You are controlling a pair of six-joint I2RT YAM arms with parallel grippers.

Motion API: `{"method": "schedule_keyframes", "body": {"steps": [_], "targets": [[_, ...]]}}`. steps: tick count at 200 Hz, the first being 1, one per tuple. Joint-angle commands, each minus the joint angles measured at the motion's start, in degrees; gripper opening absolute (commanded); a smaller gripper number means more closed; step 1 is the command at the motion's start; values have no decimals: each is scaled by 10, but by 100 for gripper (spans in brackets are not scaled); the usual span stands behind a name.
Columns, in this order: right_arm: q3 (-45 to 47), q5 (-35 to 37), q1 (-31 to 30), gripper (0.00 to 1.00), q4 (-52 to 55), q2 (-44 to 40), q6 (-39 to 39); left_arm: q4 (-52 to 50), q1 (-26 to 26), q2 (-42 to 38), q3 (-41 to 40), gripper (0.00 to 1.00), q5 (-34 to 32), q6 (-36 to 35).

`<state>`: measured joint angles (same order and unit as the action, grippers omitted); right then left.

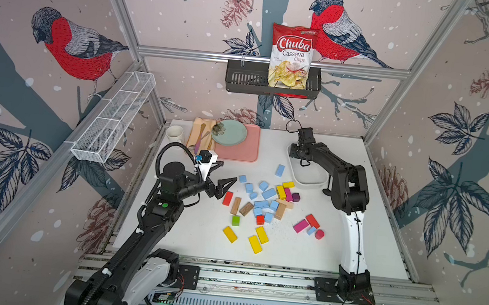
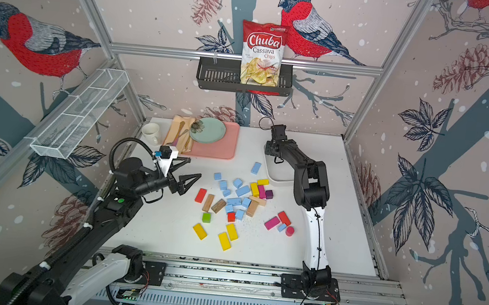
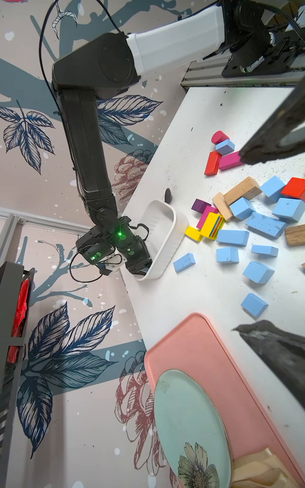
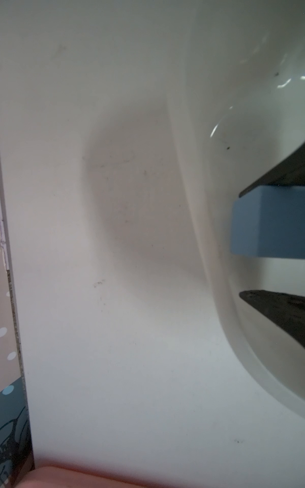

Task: Pick out the blue building blocks
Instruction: Place the building block in the storage box.

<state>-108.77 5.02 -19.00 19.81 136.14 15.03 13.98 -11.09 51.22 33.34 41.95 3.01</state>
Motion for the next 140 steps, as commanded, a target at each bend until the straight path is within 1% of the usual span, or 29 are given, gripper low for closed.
{"method": "schedule_keyframes", "body": {"steps": [1,30,81,107,140], "targets": [[-6,-27,3,62,4,-1,16,24,-1,-2,1,96,8,-5],[-9,-54,11,67,8,2,38,22,0,-1,1,96,8,-5],[15,-151,37,68,-20,-14,92,22,-1,-2,1,96,6,-5],[24,-185,40,71,-39,-17,102,22,-1,-2,1,96,6,-5],[27,-221,42,71,-53,-15,118,22,-1,-3,1,96,7,-5]]}}
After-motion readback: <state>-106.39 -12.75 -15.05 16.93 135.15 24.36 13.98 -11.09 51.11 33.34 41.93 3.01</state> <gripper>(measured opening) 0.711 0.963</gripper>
